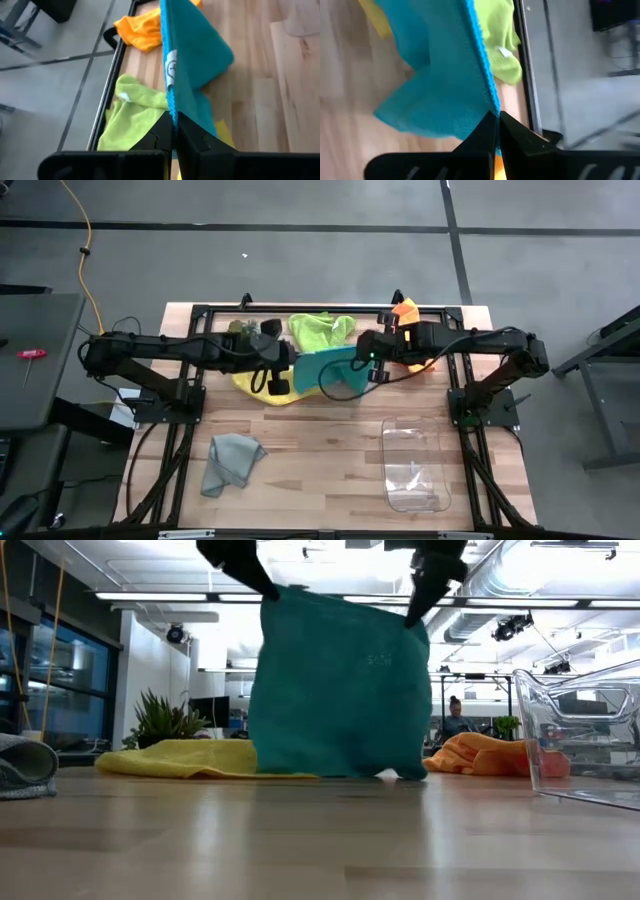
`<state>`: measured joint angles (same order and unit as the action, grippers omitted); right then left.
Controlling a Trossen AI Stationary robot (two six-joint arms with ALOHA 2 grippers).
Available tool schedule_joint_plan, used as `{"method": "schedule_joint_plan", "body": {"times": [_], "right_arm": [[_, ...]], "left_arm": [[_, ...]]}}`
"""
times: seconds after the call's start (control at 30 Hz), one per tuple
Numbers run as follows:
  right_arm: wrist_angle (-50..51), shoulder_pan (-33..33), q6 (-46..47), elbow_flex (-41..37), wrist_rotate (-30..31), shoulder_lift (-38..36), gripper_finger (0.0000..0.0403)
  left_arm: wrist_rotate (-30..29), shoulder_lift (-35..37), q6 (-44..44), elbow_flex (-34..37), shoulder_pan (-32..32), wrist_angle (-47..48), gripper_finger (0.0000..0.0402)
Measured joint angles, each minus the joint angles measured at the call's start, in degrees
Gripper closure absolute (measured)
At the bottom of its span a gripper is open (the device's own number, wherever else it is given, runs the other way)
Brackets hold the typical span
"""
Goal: Fold microfiber towels
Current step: Fold the blue microfiber cloth
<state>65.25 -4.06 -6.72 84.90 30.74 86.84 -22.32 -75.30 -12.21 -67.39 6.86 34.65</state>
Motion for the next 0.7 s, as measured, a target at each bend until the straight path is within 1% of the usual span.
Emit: {"method": "schedule_joint_plan", "body": {"times": [0.13,0.23,0.27,0.37,0.43,0.47,0.53,0.63,0.7], "right_arm": [[3.31,1.77,0.42,-0.09,2.85,-0.33,0.0403],[5.16,3.1,1.79,-0.09,5.74,-0.8,0.0403],[5.78,3.56,3.43,-0.09,4.82,-0.86,0.0403],[5.54,4.51,7.46,-0.19,-3.39,-0.89,0.0403],[3.45,6.42,9.11,-1.5,-5.33,-0.94,0.0403],[1.98,7.33,10.07,-2.63,-6.35,-0.94,0.0403],[-1.2,8.75,12.42,-4.93,-10.48,-0.89,0.0403],[-6.68,10.58,15.82,-10.2,-17.03,-0.89,0.0403],[-10.97,12.18,17.14,-13.81,-19.95,-0.8,0.0403]], "left_arm": [[0.27,-0.23,1.49,1.89,-2.01,-0.54,0.0401],[4.46,-0.13,2.37,1.87,-3.58,-3.3,0.0401],[6.33,-0.14,2.62,1.87,-4.15,-3.73,0.0401],[10.37,-0.14,4.37,1.89,-6.08,-2.42,0.0401],[11.08,-0.7,5.82,1.89,-7.29,-0.35,0.0401],[11.37,-1.15,6.45,1.91,-7.88,0.87,0.0401],[12.45,-1.99,7.52,2.05,-8.8,3.4,0.0401],[15.5,-4.19,9.73,2.0,-10.32,5.39,0.0401],[17.84,-5.87,11.47,2.02,-11.18,6.26,0.0401]]}}
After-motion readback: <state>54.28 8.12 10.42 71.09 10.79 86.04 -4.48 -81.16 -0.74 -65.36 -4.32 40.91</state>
